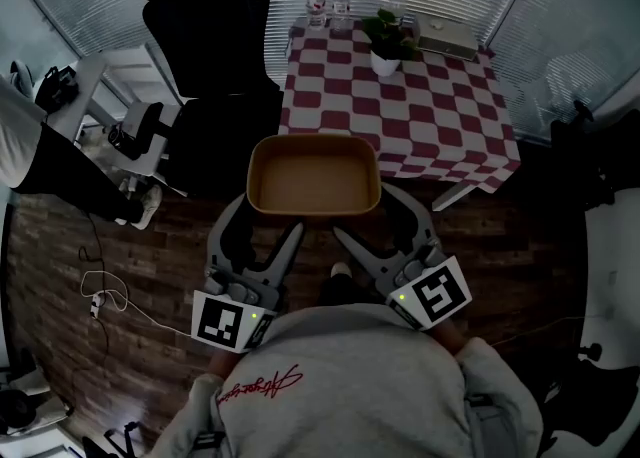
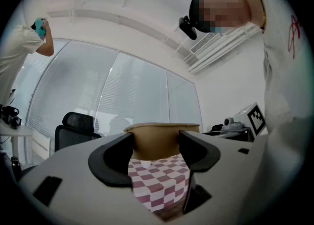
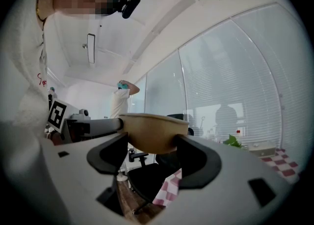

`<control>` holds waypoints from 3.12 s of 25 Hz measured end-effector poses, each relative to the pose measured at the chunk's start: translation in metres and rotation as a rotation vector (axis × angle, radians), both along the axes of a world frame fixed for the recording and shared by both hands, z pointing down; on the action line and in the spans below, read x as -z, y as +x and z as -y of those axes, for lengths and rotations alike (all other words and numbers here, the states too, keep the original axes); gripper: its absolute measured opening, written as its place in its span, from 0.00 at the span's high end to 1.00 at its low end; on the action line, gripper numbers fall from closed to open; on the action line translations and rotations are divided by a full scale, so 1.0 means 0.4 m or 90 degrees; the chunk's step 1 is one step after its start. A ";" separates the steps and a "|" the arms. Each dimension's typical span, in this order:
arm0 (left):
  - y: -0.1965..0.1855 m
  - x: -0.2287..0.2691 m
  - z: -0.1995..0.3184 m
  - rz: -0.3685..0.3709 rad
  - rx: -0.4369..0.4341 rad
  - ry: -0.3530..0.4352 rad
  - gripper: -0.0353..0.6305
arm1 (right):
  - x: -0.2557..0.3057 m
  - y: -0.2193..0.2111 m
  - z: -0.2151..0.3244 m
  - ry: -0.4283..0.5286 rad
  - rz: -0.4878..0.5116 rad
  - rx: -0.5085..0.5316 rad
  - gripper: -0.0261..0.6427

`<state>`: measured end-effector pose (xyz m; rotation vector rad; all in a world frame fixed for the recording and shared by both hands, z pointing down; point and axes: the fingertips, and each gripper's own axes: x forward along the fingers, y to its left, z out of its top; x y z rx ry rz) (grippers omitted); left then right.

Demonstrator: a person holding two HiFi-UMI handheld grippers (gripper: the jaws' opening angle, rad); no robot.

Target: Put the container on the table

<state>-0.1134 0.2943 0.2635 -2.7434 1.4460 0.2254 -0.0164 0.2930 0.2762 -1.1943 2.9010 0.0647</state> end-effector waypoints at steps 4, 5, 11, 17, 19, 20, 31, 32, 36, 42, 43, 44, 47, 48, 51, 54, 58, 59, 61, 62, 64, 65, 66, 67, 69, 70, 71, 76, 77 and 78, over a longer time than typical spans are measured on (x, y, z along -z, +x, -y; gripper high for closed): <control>0.032 0.014 0.055 0.000 -0.006 0.015 0.49 | 0.003 0.027 0.056 -0.004 0.007 0.001 0.49; 0.038 0.015 0.069 -0.001 -0.006 0.015 0.49 | 0.003 0.034 0.070 -0.005 0.008 0.002 0.49; 0.062 0.019 0.134 -0.003 0.011 0.015 0.49 | 0.009 0.059 0.140 0.002 0.011 0.020 0.49; 0.094 0.021 0.191 -0.002 0.020 0.022 0.49 | 0.011 0.091 0.201 0.003 0.011 0.029 0.50; 0.109 0.020 0.208 -0.002 0.020 0.022 0.49 | 0.010 0.107 0.218 0.004 0.009 0.029 0.50; 0.117 0.019 0.216 -0.002 0.021 0.022 0.49 | 0.010 0.114 0.226 0.005 0.009 0.030 0.50; 0.153 0.002 0.259 0.008 0.044 0.013 0.49 | -0.009 0.149 0.275 0.000 0.012 0.045 0.50; 0.154 0.003 0.259 0.009 0.042 0.013 0.49 | -0.010 0.150 0.275 0.000 0.013 0.046 0.50; 0.157 0.010 0.272 0.007 0.045 0.029 0.49 | -0.010 0.155 0.287 0.000 0.015 0.045 0.50; 0.169 -0.002 0.281 0.012 0.040 0.008 0.49 | -0.015 0.167 0.298 0.004 0.003 0.041 0.50; 0.167 0.001 0.283 0.009 0.043 0.013 0.49 | -0.013 0.166 0.300 0.005 0.005 0.044 0.50; 0.166 0.004 0.284 0.008 0.045 0.018 0.49 | -0.012 0.164 0.300 0.005 0.008 0.048 0.50; 0.172 -0.001 0.284 0.016 0.043 0.012 0.49 | -0.016 0.170 0.303 0.002 0.013 0.046 0.50; 0.174 -0.001 0.286 0.016 0.044 0.012 0.49 | -0.017 0.174 0.306 0.003 0.013 0.043 0.50; 0.177 -0.001 0.289 0.019 0.050 0.012 0.49 | -0.017 0.181 0.307 0.004 0.013 0.043 0.50; 0.182 -0.006 0.286 0.027 0.051 0.009 0.49 | -0.018 0.182 0.303 0.002 0.014 0.048 0.50; 0.181 -0.017 0.283 0.026 0.054 -0.002 0.49 | -0.027 0.183 0.302 -0.002 0.015 0.049 0.50; 0.182 -0.020 0.284 0.026 0.053 -0.008 0.49 | -0.028 0.186 0.304 -0.002 0.014 0.046 0.50; 0.185 -0.020 0.288 0.027 0.050 -0.009 0.49 | -0.030 0.188 0.306 -0.005 0.011 0.044 0.50; 0.185 -0.020 0.290 0.028 0.049 -0.006 0.49 | -0.032 0.185 0.308 -0.007 0.011 0.045 0.50; 0.182 -0.024 0.296 0.030 0.049 -0.001 0.49 | -0.036 0.180 0.312 -0.010 0.012 0.049 0.50; 0.180 -0.023 0.300 0.028 0.049 0.004 0.49 | -0.038 0.178 0.315 -0.010 0.012 0.049 0.50; 0.179 -0.019 0.303 0.024 0.048 0.011 0.49 | -0.039 0.178 0.317 -0.010 0.011 0.048 0.50; 0.179 -0.017 0.306 0.021 0.047 0.016 0.49 | -0.041 0.178 0.320 -0.010 0.011 0.046 0.50; 0.178 -0.020 0.314 0.023 0.045 0.012 0.49 | -0.043 0.181 0.329 -0.008 0.007 0.040 0.50; 0.177 -0.020 0.319 0.024 0.045 0.012 0.49 | -0.042 0.180 0.335 -0.006 0.006 0.039 0.50; 0.175 -0.016 0.326 0.023 0.044 0.015 0.49 | -0.038 0.177 0.340 -0.004 0.006 0.039 0.50; 0.159 -0.010 0.362 0.018 0.041 0.022 0.49 | -0.027 0.158 0.375 0.003 0.007 0.041 0.50; 0.155 -0.014 0.368 0.020 0.041 0.017 0.49 | -0.026 0.154 0.381 0.005 0.005 0.041 0.50; 0.151 -0.015 0.376 0.021 0.041 0.014 0.49 | -0.025 0.150 0.388 0.006 0.004 0.041 0.50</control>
